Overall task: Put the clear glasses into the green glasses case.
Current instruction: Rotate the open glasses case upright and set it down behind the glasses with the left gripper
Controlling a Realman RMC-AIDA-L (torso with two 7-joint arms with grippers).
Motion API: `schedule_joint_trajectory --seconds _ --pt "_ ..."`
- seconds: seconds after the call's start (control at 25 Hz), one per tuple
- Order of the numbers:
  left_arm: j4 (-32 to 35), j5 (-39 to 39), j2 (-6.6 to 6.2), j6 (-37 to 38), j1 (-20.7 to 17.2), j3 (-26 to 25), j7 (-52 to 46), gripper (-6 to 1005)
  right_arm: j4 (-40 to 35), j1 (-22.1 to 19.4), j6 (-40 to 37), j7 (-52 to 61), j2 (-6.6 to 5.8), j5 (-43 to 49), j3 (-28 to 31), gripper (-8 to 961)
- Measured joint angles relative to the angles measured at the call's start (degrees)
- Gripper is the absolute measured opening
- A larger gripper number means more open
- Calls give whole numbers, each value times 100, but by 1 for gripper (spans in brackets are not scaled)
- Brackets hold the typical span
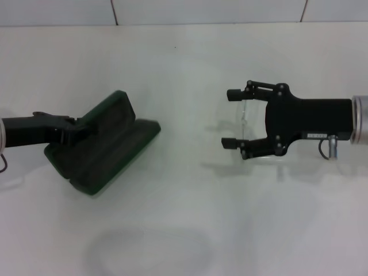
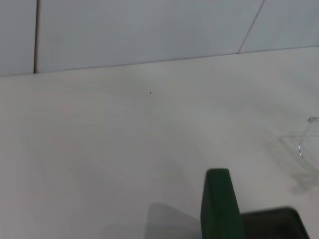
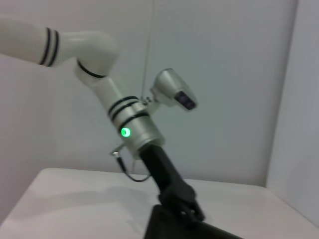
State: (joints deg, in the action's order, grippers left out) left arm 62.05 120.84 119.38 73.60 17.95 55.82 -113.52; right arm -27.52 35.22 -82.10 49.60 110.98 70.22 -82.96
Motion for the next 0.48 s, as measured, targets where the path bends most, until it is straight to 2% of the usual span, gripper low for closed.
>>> schedule_joint_trajectory --seconds 0.08,0.32,0.48 --pt "0 0 -14 -3 31 -7 41 240 0 -7 -127 -76 7 67 -4 872" --pt "-7 -9 -67 -21 280 -16 341 204 -28 -20 -509 -250 101 655 2 872" --pt "-28 -187 -15 -168 503 -14 1190 204 -116 -110 -528 -279 163 953 4 872"
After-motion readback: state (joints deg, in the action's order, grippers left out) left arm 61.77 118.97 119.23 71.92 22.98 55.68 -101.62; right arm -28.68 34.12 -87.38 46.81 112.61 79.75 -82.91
